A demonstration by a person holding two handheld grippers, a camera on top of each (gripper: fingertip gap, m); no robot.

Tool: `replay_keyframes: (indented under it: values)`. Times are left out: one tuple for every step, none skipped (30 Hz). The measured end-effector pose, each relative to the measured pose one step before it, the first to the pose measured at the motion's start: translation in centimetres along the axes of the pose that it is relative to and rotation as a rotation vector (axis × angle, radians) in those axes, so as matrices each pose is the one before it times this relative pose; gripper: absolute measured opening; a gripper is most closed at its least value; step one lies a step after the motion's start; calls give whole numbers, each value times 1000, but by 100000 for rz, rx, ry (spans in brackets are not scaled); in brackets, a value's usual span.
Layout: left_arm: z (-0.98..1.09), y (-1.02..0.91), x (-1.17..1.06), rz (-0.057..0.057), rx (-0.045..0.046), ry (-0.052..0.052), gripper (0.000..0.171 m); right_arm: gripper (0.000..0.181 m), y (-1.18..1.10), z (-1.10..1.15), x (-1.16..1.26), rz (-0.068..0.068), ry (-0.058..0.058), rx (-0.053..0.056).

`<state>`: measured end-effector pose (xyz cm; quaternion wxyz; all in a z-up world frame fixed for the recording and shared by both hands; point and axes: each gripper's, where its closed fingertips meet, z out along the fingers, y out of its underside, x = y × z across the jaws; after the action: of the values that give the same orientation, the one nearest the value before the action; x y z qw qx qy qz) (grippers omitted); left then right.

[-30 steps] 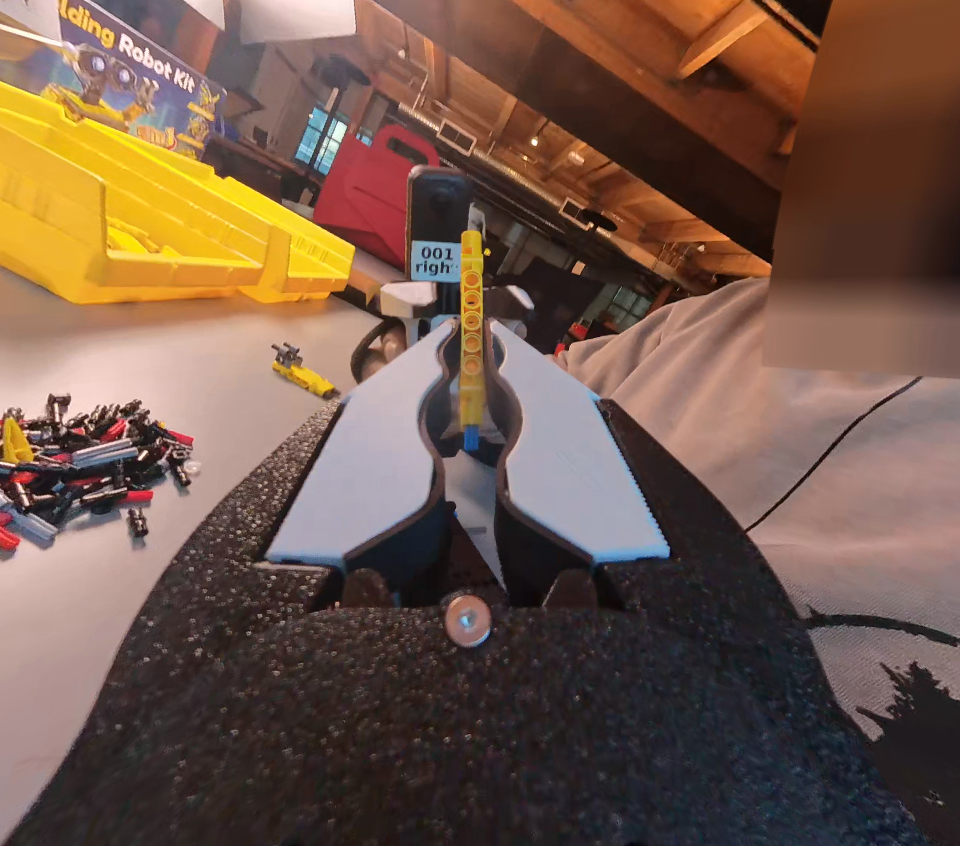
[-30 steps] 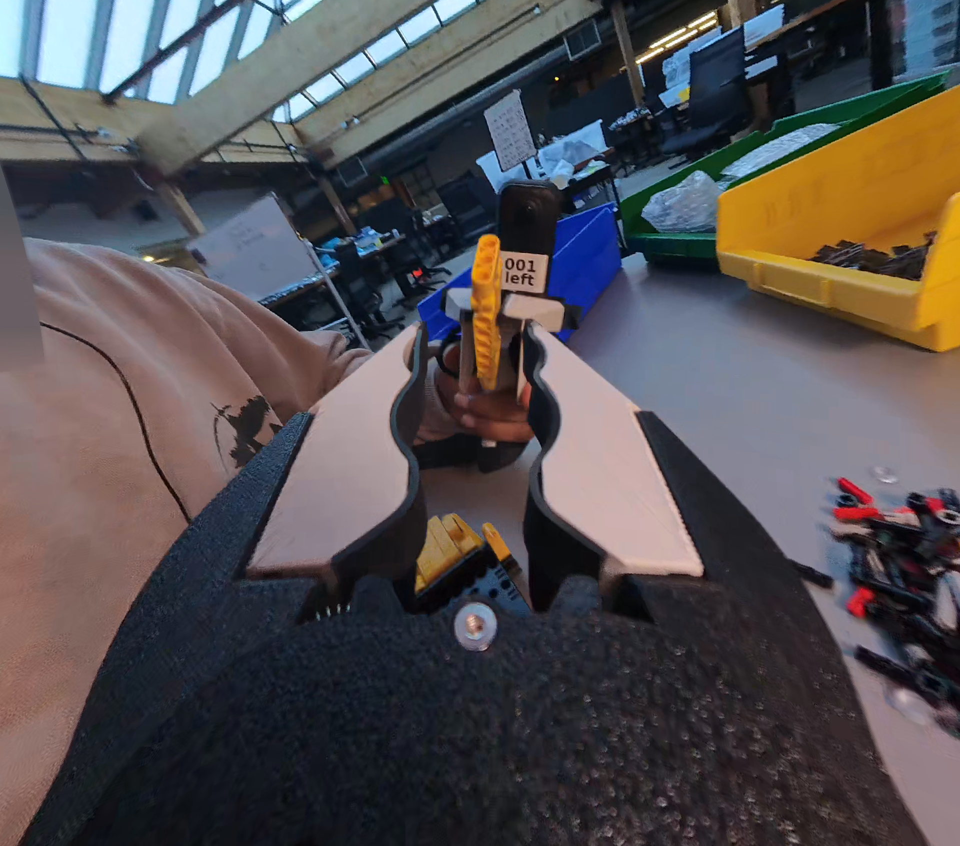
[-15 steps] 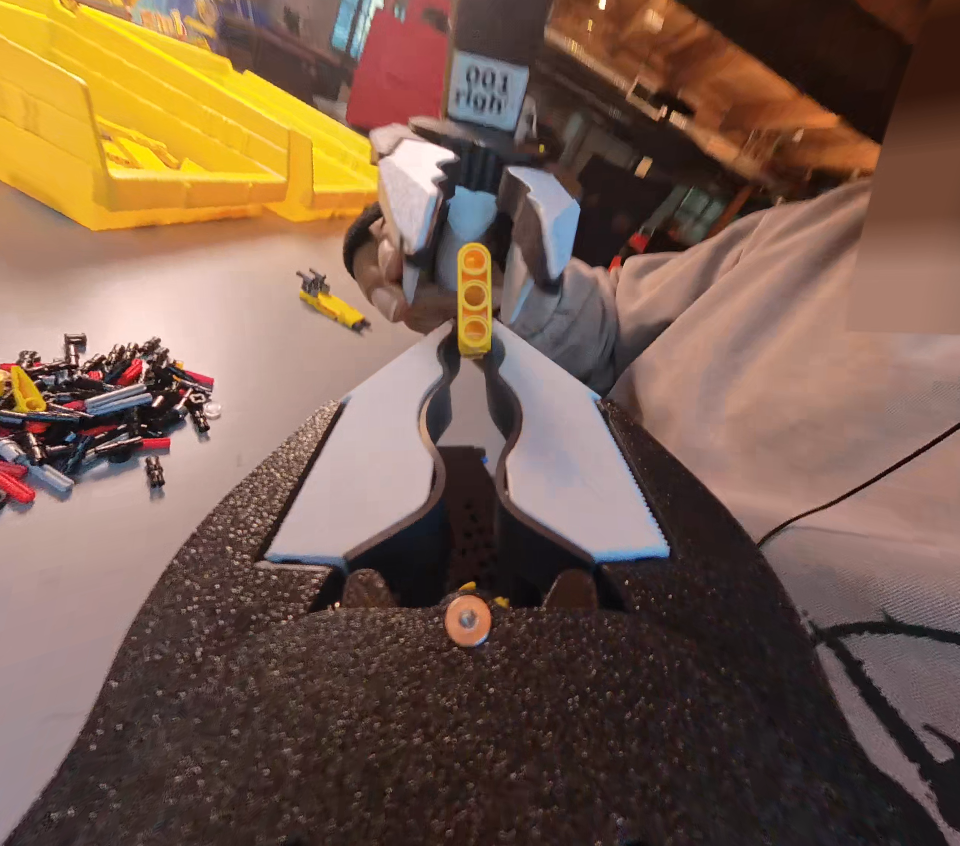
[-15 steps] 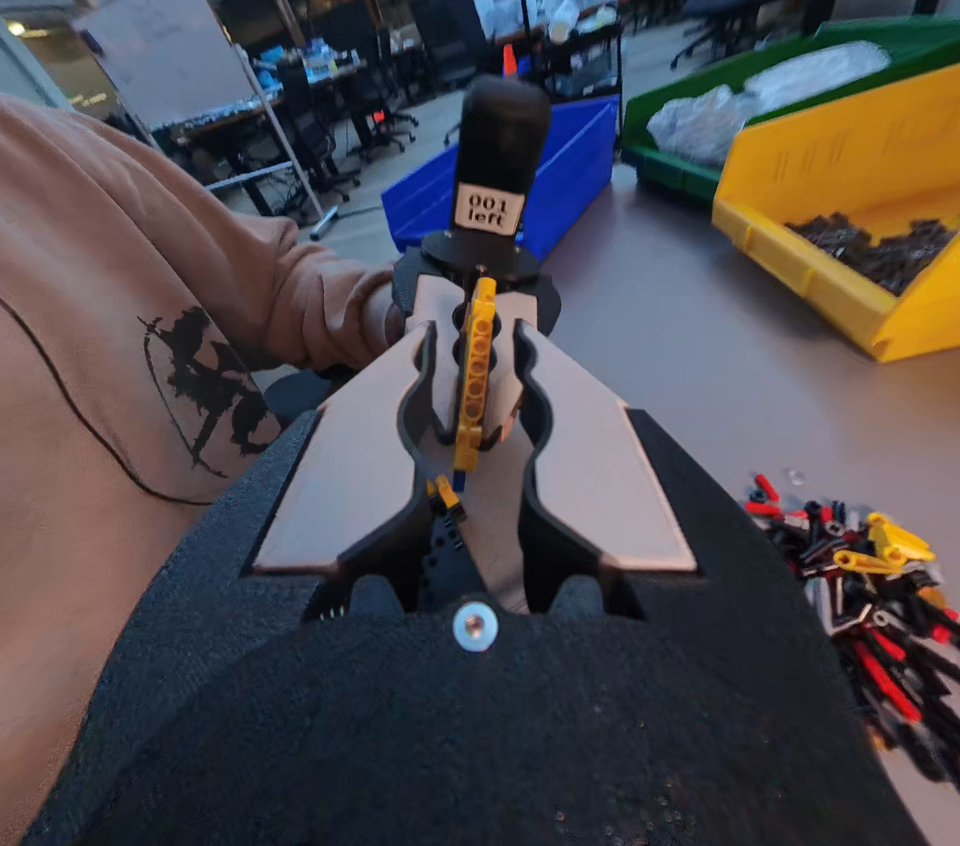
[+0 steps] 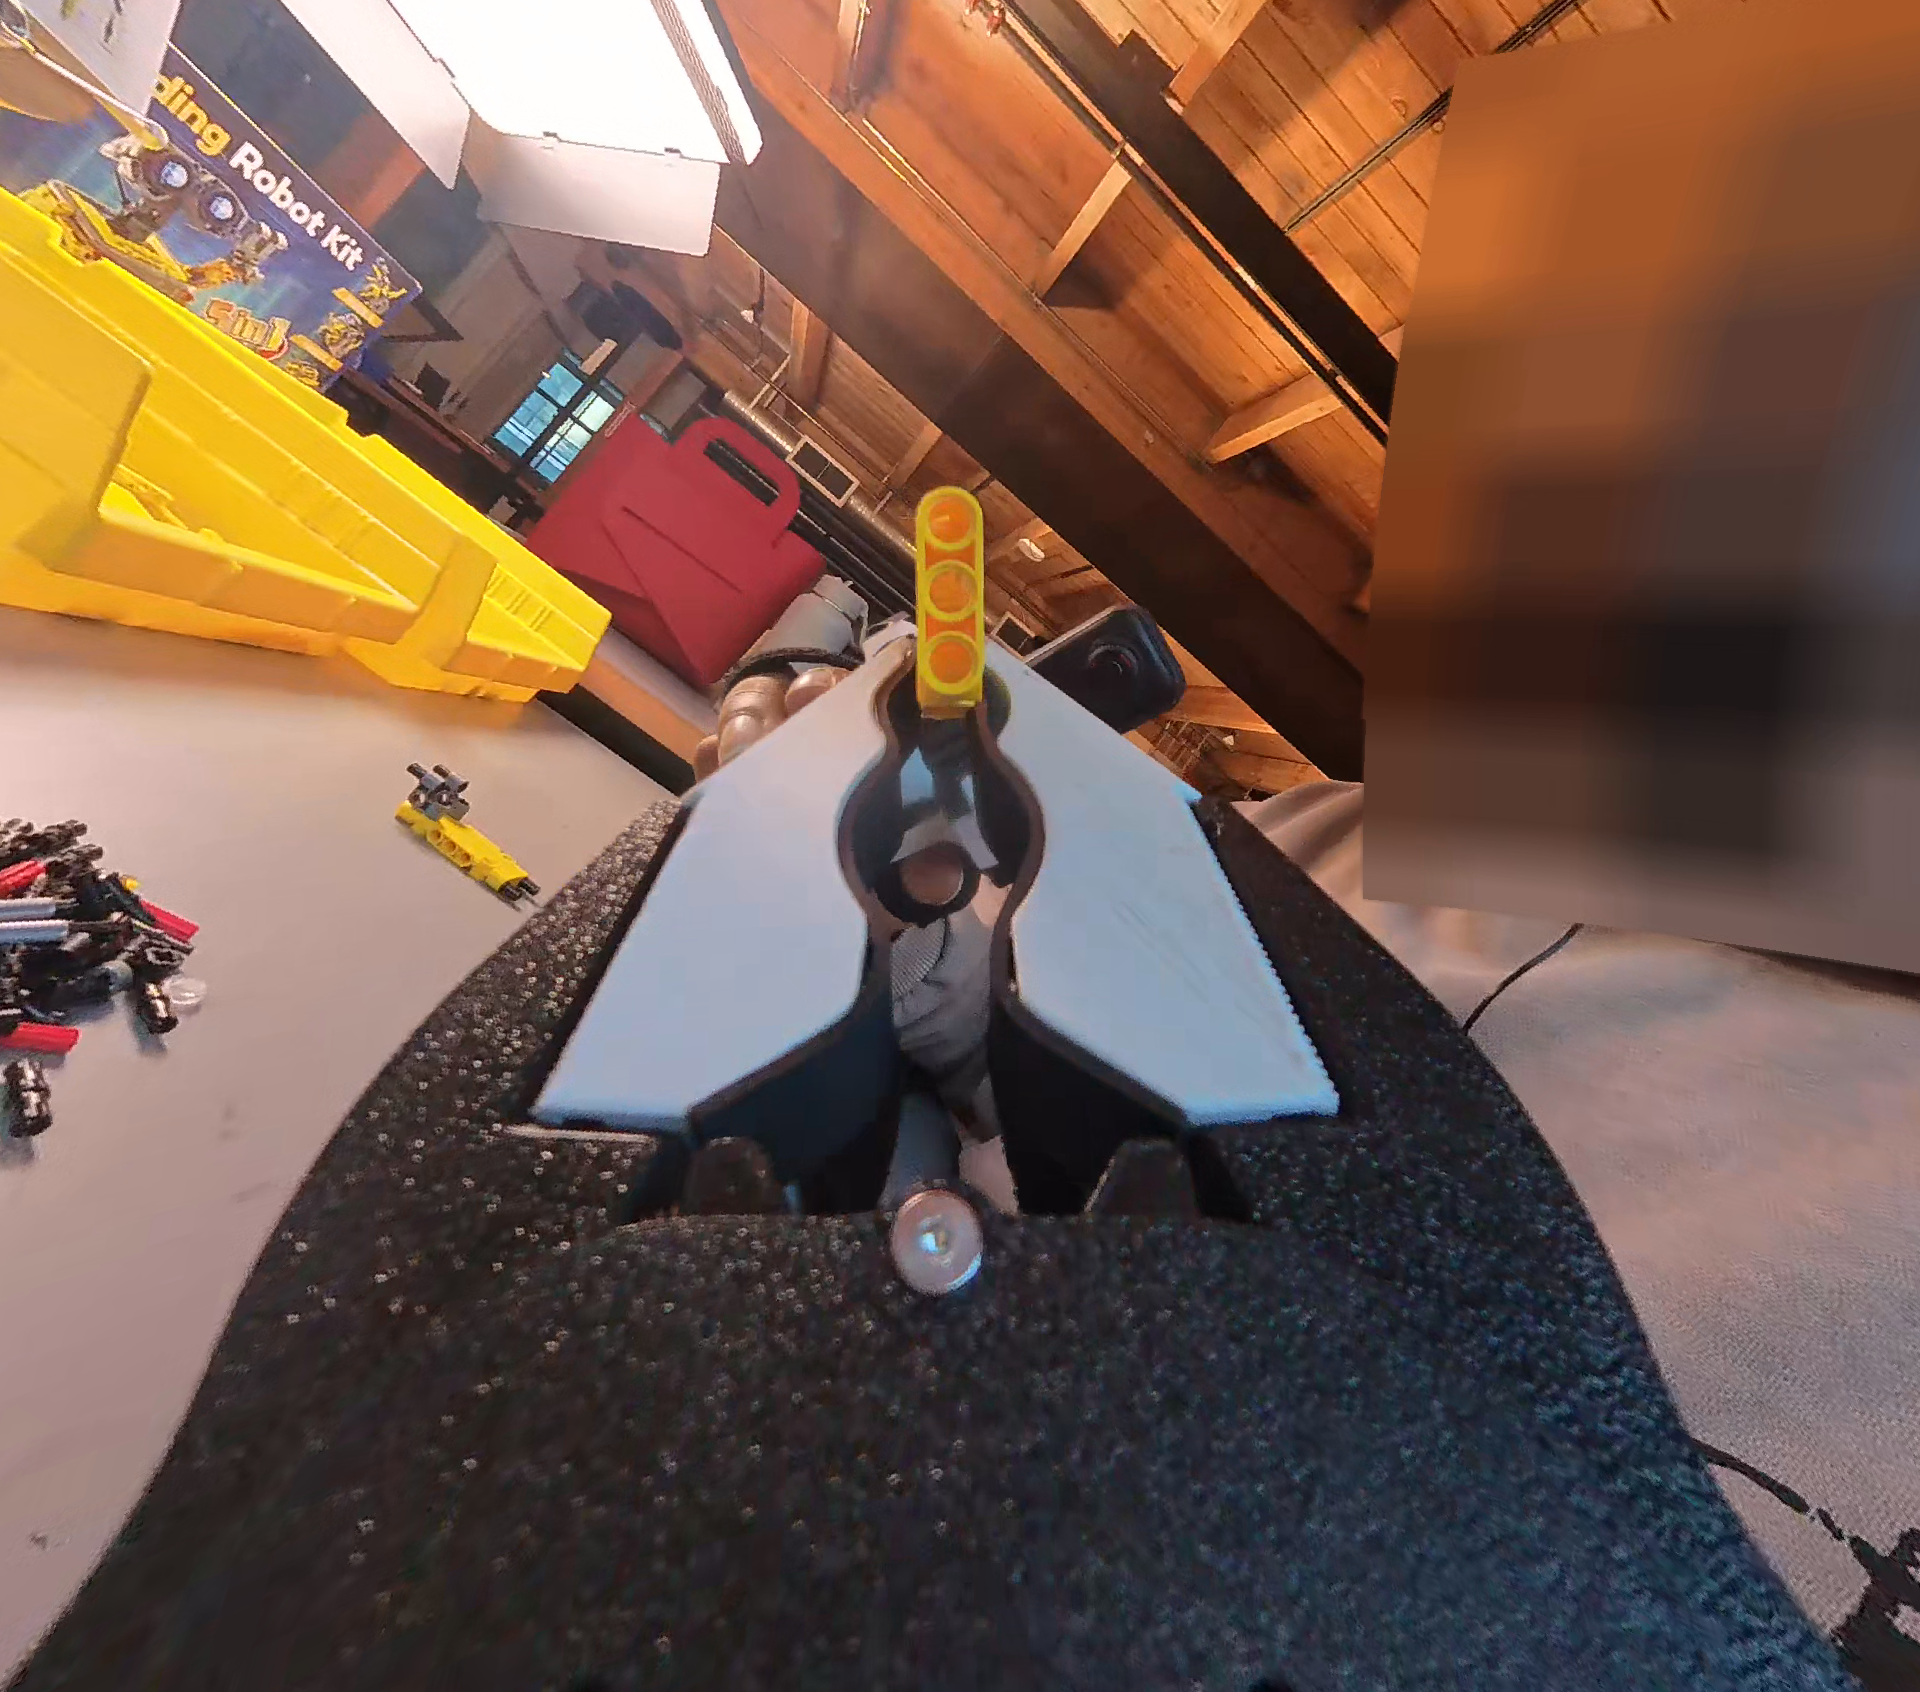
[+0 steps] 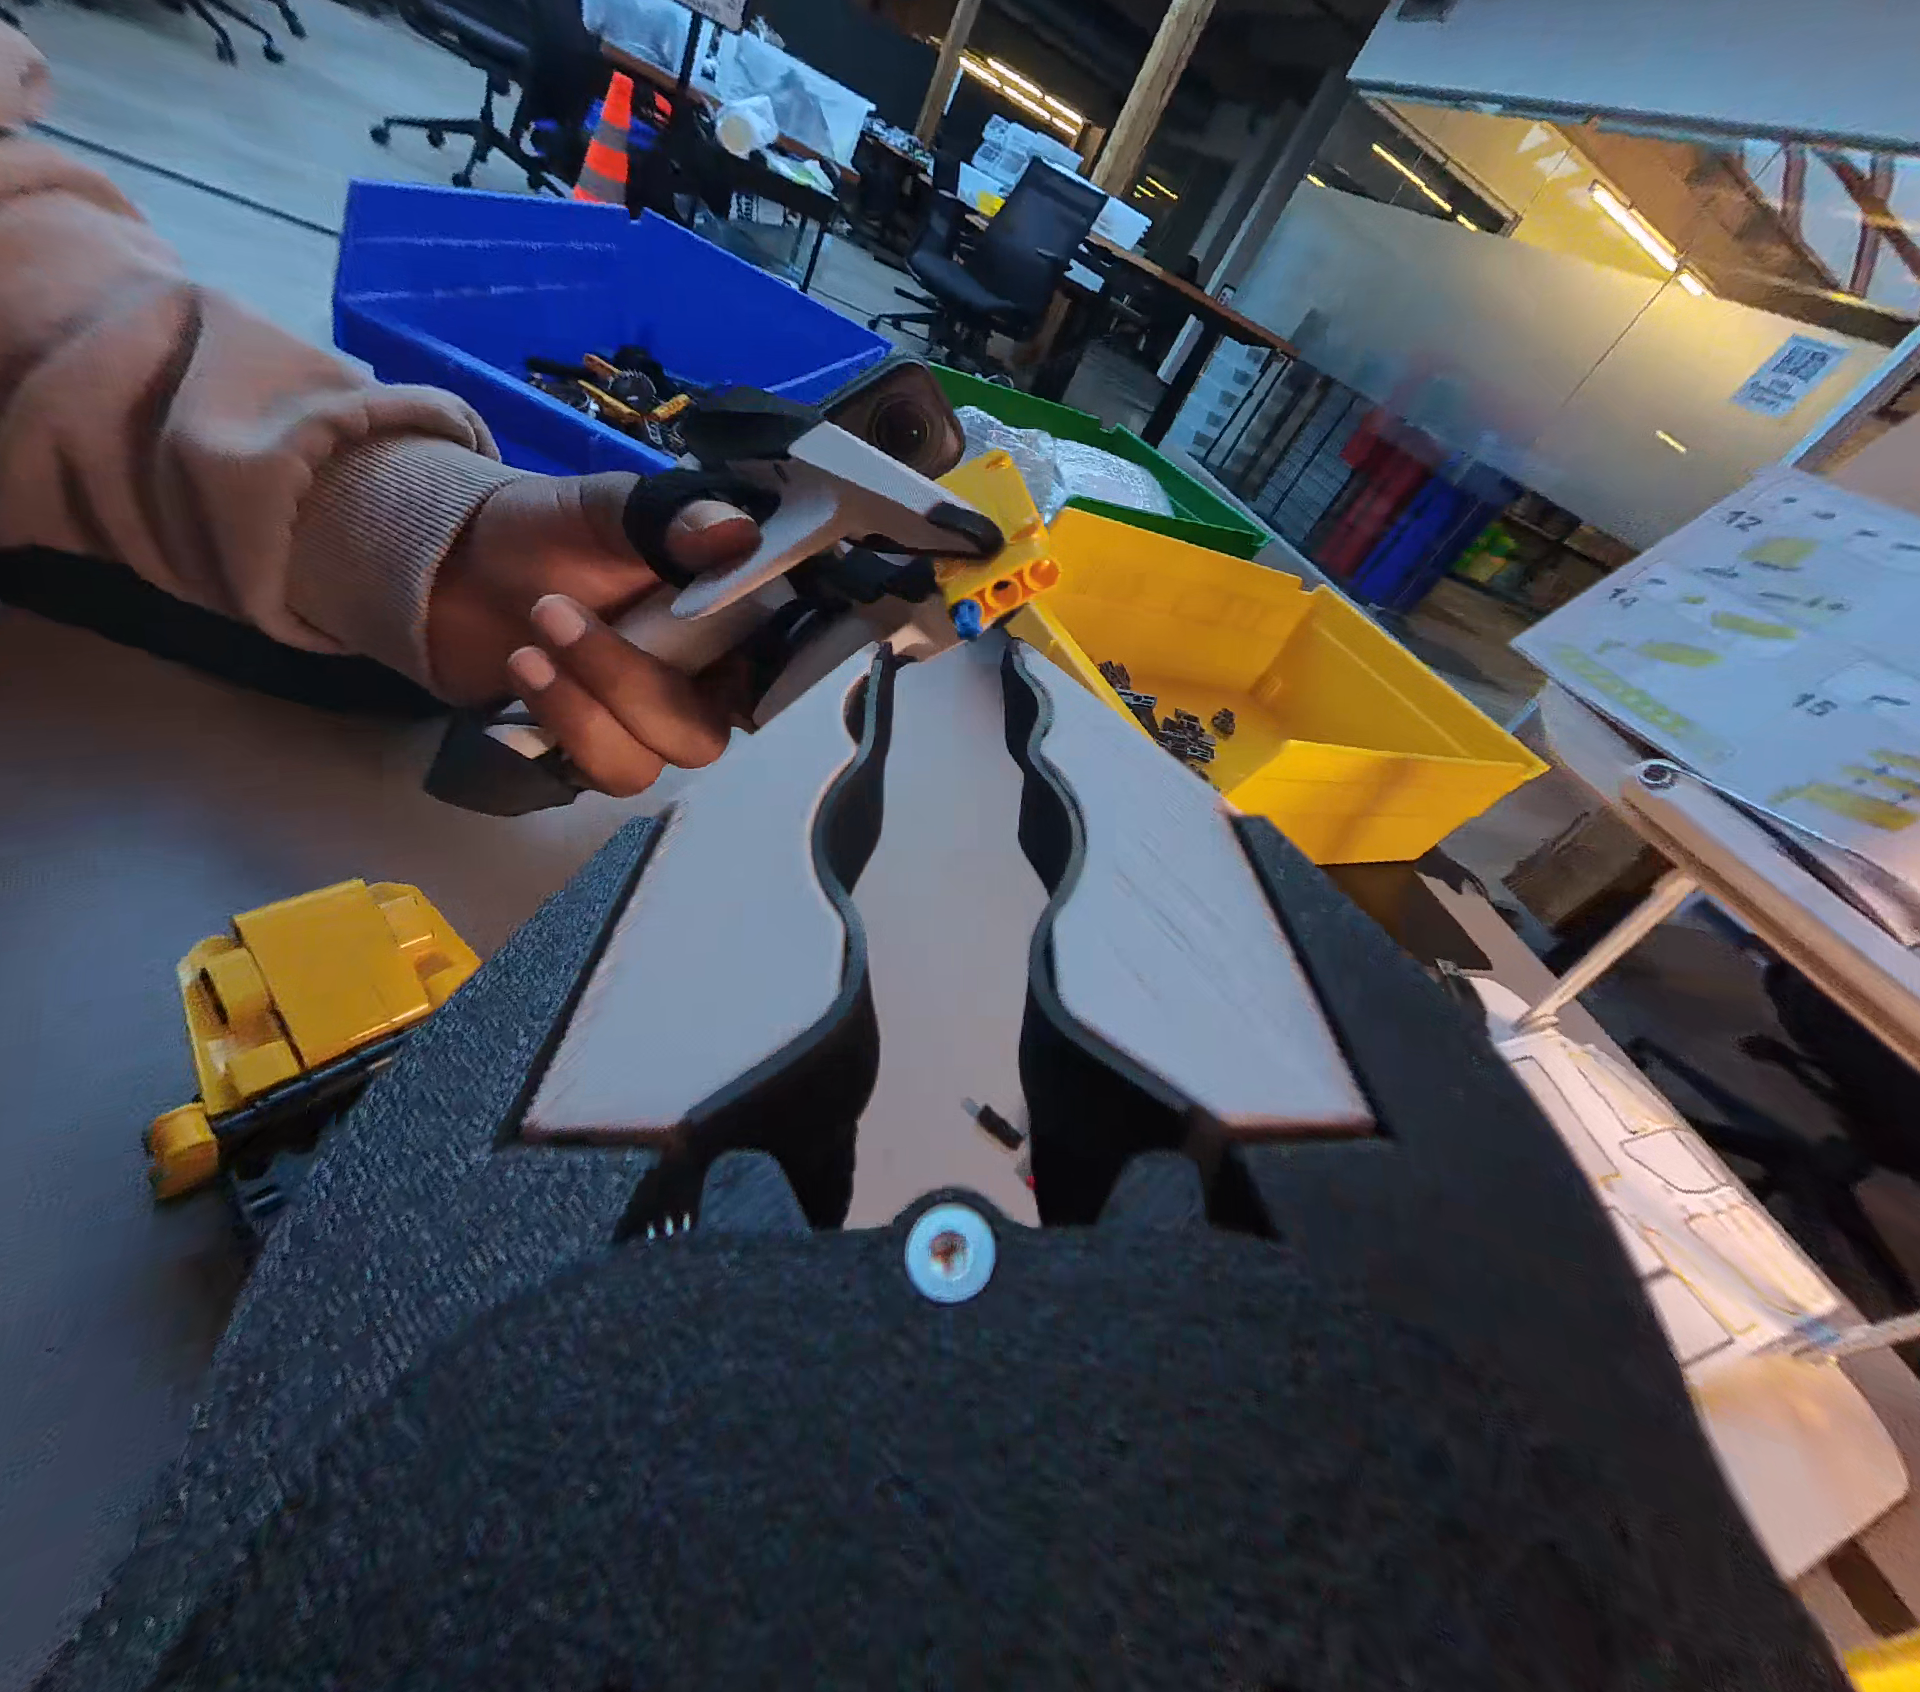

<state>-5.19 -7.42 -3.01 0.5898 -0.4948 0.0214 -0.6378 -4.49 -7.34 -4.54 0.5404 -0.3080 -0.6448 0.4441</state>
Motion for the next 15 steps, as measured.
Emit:
replay_keyframes:
  values:
    - [59, 190, -76, -70, -628, -454, 6, 18, -57, 49, -63, -1603, 946, 70]
    - [35, 161, -62, 6, -678, -313, 6, 15, -82, -15, -31, -1181, 717, 232]
    - [-16, -20, 10, -620, 299, 203, 6, 13, -16, -28, 43, -794, 621, -166]
    - [-18, 20, -70, -321, -42, -266, 5, 9, -52, -40, 25, -378, 231, 171]
    - [-3, 70, -104, 105, -469, -555, 6, 8, -83, -33, 40, 333, 63, 554]
    - [6, 36, -48, 309, -239, -306, 6, 8, -4, -7, -33, 649, -471, 153]
    - [0, 12, -24, 68, -12, -209, 6, 8, 19, 5, -11, 379, -247, 121]
    - [-5, 18, -42, -44, -11, -345, 6, 8, 119, 29, 9, 310, -126, -357]
    - [-13, 51, -18, 5, -294, -43, 6, 5, 37, -4, 83, 422, 306, -100]
    - [-4, -5, 4, -140, -38, 23, 6, 4, 7, -3, -42, 424, -602, 43]
    - [0, -2, -23, 119, -53, -249, 6, 4, 32, -1, -35, 518, -773, -253]
    - [15, 42, -25, 324, -280, -189, 6, 4, 42, -17, -2, 353, -663, -302]
    - [21, 56, 15, 305, -561, 58, 6, 3, 7, -47, -37, 504, -1196, -116]
    - [39, 134, 19, 647, -1489, -58, 6, 3, -1, -84, -41, 1217, -2140, -272]
    - [66, 214, 86, 1902, -2814, -78, 6, 3, -43, -171, -100, 1785, -3468, 82]
